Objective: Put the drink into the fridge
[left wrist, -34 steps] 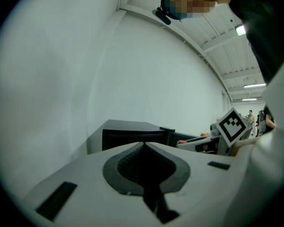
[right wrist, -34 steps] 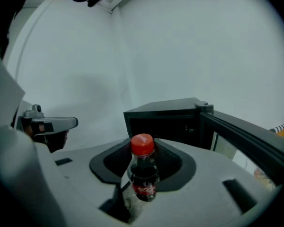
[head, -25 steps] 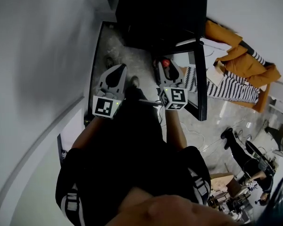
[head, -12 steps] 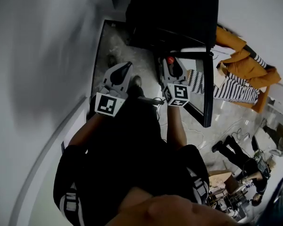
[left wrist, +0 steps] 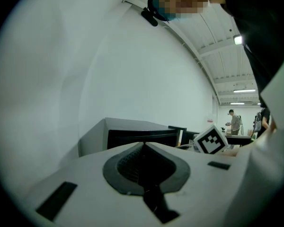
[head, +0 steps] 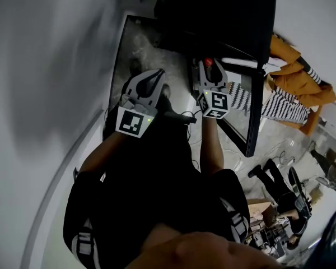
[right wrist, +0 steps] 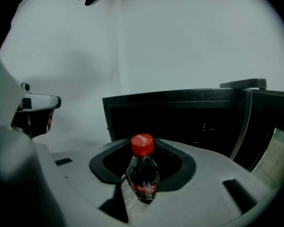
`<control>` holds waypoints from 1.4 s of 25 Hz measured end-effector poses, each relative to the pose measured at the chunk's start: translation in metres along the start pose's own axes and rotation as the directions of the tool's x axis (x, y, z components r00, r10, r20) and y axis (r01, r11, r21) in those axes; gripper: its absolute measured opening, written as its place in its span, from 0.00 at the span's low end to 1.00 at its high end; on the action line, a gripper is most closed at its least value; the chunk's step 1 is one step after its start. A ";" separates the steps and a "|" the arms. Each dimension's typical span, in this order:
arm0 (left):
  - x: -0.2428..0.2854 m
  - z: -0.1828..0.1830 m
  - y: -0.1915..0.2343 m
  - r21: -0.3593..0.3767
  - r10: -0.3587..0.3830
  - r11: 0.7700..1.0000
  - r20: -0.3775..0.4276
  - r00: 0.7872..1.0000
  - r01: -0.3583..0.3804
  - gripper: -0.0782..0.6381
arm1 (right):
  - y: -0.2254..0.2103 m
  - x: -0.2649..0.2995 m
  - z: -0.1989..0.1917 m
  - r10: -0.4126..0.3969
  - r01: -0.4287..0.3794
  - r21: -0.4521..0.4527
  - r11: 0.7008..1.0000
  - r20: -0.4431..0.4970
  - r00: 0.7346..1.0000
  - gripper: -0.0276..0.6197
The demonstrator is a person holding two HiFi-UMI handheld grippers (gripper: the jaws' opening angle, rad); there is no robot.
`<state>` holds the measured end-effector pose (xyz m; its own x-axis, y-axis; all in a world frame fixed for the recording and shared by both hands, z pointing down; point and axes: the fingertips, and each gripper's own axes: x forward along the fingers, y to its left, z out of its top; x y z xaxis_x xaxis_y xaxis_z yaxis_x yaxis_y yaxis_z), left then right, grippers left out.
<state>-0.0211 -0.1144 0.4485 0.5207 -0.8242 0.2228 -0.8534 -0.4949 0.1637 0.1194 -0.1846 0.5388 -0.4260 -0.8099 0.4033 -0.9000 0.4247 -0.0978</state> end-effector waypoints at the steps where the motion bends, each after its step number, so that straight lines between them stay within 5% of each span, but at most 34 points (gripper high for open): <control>1: 0.002 -0.001 0.000 -0.002 0.001 1.000 0.002 1.000 -0.001 0.12 | -0.001 0.004 -0.002 0.001 -0.001 -0.003 1.000 0.000 1.000 0.25; 35: 0.012 -0.054 0.008 -0.008 0.066 0.998 0.000 0.998 -0.066 0.12 | -0.021 0.120 -0.090 0.035 -0.037 -0.022 0.999 -0.060 0.998 0.25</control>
<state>-0.0204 -0.1138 0.5045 0.4634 -0.8551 0.2327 -0.8856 -0.4372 0.1569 0.0956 -0.2548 0.6716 -0.4513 -0.7688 0.4532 -0.8815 0.4631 -0.0922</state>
